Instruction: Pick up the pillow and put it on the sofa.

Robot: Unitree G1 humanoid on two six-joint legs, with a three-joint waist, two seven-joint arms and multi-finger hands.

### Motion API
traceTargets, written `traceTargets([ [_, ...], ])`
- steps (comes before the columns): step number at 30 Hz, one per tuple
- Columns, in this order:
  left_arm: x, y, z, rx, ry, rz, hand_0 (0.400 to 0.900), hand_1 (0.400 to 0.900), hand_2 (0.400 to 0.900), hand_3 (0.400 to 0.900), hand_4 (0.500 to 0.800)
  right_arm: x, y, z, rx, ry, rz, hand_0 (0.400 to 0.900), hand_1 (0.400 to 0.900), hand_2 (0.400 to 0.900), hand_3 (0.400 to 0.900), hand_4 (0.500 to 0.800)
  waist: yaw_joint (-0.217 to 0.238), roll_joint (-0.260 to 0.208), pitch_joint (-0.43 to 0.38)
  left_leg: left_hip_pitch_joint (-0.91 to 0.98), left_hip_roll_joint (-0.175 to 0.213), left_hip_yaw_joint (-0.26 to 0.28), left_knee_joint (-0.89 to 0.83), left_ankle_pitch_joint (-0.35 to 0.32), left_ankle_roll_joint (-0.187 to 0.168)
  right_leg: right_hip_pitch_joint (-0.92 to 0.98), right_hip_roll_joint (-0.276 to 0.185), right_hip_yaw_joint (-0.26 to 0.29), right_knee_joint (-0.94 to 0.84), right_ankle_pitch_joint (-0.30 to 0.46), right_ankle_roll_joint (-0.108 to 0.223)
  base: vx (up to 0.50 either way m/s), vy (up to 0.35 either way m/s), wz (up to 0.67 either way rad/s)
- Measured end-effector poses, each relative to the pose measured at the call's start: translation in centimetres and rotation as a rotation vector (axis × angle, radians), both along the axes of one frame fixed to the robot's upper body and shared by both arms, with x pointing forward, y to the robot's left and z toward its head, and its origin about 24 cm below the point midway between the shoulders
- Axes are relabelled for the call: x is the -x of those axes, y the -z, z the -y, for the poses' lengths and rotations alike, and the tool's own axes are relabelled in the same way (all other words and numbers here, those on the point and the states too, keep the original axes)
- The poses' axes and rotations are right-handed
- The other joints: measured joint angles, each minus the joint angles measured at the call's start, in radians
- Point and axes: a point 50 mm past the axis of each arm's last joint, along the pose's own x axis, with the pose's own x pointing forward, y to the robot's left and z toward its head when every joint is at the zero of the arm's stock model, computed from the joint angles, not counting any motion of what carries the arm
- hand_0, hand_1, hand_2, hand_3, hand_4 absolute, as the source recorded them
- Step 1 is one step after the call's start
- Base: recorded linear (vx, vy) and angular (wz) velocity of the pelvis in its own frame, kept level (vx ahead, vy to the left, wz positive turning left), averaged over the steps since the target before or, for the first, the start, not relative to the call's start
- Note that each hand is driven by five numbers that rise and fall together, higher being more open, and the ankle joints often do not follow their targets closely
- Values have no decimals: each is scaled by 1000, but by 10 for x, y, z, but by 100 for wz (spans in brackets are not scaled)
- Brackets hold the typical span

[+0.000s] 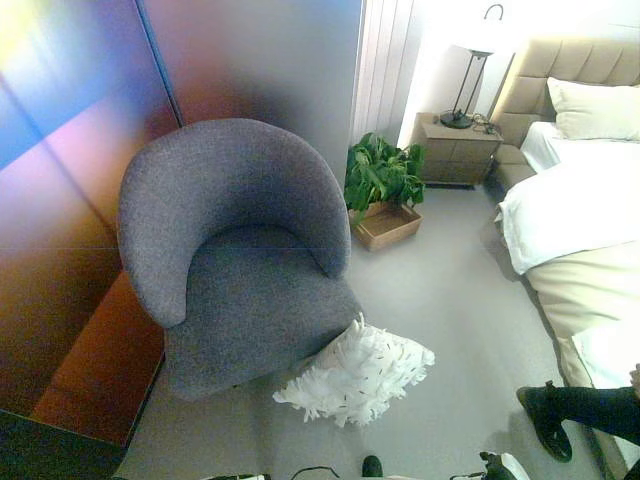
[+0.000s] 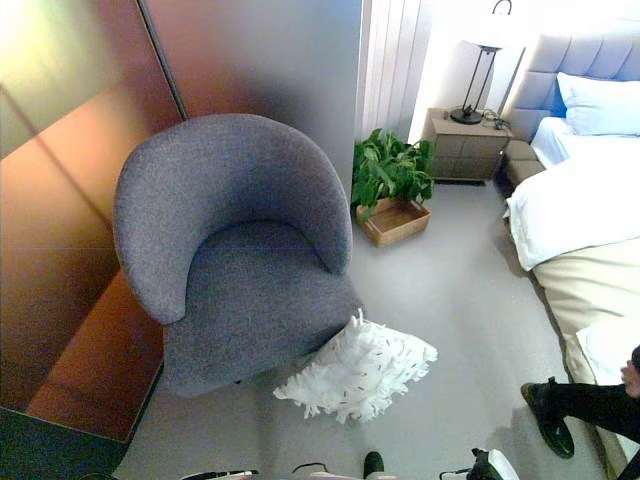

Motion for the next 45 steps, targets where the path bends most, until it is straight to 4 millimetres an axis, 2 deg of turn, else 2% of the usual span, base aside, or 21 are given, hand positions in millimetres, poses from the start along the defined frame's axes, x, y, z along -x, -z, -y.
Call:
traceTargets([
  [9, -2, -1, -2, 9, -19, 6, 900, 900, 900, 900, 800, -10, -4, 3, 43, -39, 36, 900, 900, 900, 900, 800, 2, 0, 14, -1, 1, -3, 0, 1, -1, 2, 0, -5, 0, -1, 0, 47, -58, 5],
  [11, -7, -2, -3, 12, -33, 18, 900, 900, 900, 900, 800, -18, -7, 5, 62, -75, 59, 900, 900, 900, 900, 800, 3, -2, 21, -23, 1, -5, 0, 4, -1, -19, -1, -9, 0, -1, 0, -162, -83, 14],
  [13, -14, -4, -2, 19, -47, 39, 900, 900, 900, 900, 800, -37, -15, 11, 93, -118, 102, 900, 900, 900, 900, 800, 5, 1, 30, -66, 1, -6, 1, 15, 0, -58, -9, -37, 1, 7, 5, -124, -80, 21],
  [16, -30, -7, -2, 24, -47, 78, 900, 900, 900, 900, 800, -60, -27, 24, 144, -166, 152, 900, 900, 900, 900, 800, 7, 11, 77, -104, -2, -36, 10, 32, -4, -85, -8, -64, 4, 17, -2, -41, -64, 20],
  [21, -55, -14, 1, 40, -22, 147, 900, 900, 900, 900, 800, -106, -58, 42, 231, -229, 302, 900, 900, 900, 900, 800, 30, 30, 138, -169, 2, -62, 11, 53, -11, -135, -4, -90, 4, 30, -18, -88, -42, 16],
  [28, -79, -22, 1, 53, -29, 213, 900, 900, 900, 900, 800, -154, -89, 42, 276, -276, 447, 900, 900, 900, 900, 800, 55, 38, 222, -203, 3, -91, 11, 63, -14, -153, -4, -118, 5, 29, -20, -42, -23, 8],
  [35, -88, -25, 2, 60, -33, 240, 900, 900, 900, 900, 800, -193, -120, 38, 299, -321, 561, 900, 900, 900, 900, 800, 57, 45, 264, -237, 1, -104, 11, 67, -13, -180, -6, -130, 5, 30, -20, -43, 38, -2],
  [40, -99, -29, 6, 84, -51, 264, 900, 900, 900, 900, 800, -224, -161, 50, 364, -375, 632, 900, 900, 900, 900, 800, 59, 65, 319, -288, -3, -105, 12, 78, -11, -232, -10, -129, 8, 40, -24, -62, 62, -3],
  [45, -112, -33, 11, 115, -79, 296, 900, 900, 900, 900, 800, -247, -201, 57, 424, -417, 718, 900, 900, 900, 900, 800, 64, 86, 360, -342, -3, -106, 15, 86, -10, -289, -12, -129, 19, 44, -28, -53, 53, 3],
])
